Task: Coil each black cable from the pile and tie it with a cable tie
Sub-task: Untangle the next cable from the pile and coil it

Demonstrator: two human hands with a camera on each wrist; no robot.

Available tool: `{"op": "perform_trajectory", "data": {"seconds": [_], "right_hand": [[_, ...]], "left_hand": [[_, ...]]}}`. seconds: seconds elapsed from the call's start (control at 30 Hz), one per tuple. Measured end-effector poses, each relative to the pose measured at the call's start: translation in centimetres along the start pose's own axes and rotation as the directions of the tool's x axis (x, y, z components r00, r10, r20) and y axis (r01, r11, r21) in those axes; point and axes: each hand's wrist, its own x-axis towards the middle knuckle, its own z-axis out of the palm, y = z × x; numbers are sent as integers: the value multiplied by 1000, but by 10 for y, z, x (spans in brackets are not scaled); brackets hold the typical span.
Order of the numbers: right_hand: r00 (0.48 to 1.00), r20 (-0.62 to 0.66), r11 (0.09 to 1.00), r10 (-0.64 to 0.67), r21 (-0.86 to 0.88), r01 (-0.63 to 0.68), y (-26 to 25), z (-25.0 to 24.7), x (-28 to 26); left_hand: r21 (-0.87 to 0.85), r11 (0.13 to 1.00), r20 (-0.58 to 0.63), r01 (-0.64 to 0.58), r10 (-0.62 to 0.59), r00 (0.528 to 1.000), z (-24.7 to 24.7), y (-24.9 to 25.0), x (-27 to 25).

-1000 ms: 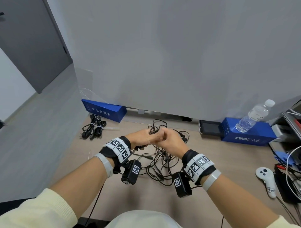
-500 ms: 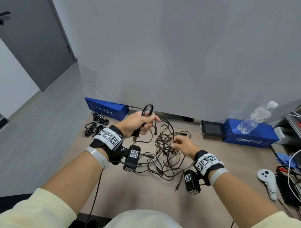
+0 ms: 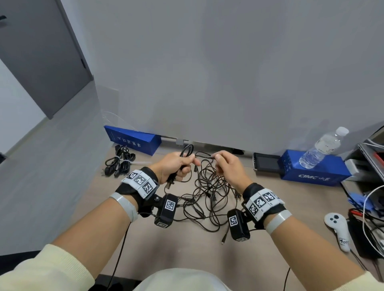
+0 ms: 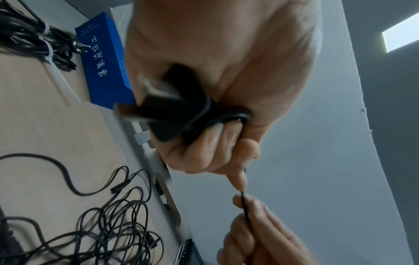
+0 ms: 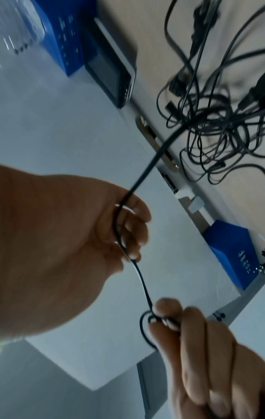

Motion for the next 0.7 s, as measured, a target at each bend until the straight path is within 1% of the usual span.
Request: {"op": "perform_trajectory", "data": {"seconds": [0.1, 0.2, 0.33, 0.43, 0.53, 0.6, 0.63, 0.7], "right_hand": [[1000, 21, 996, -6, -90, 8, -2, 8, 6], [1000, -16, 984, 24, -177, -26, 1, 17, 6], [999, -37, 975, 36, -217, -43, -7, 22, 3], [999, -23, 973, 37, -228, -41, -17, 24, 1], [993, -30, 970, 115, -214, -119, -20, 30, 1], [988, -27, 968, 154, -196, -156, -21, 29, -1], [983, -1, 967, 182, -184, -179, -23, 27, -2], [967, 95, 967, 236, -118, -225, -27, 23, -7]], "left_hand": [[9, 999, 8, 41, -41, 999, 5, -2, 1], [67, 995, 21, 76, -77, 997, 13, -5, 1], [33, 990, -1, 135, -135, 991, 23, -14, 5], [-6, 995, -85, 102, -102, 991, 33, -19, 11], [-73, 996, -174, 41, -53, 983, 42, -18, 18], [-72, 997, -234, 5, -22, 972, 47, -18, 21], [-72, 997, -275, -16, -4, 961, 48, -17, 22], [-99, 994, -341, -52, 15, 940, 49, -14, 26]]}}
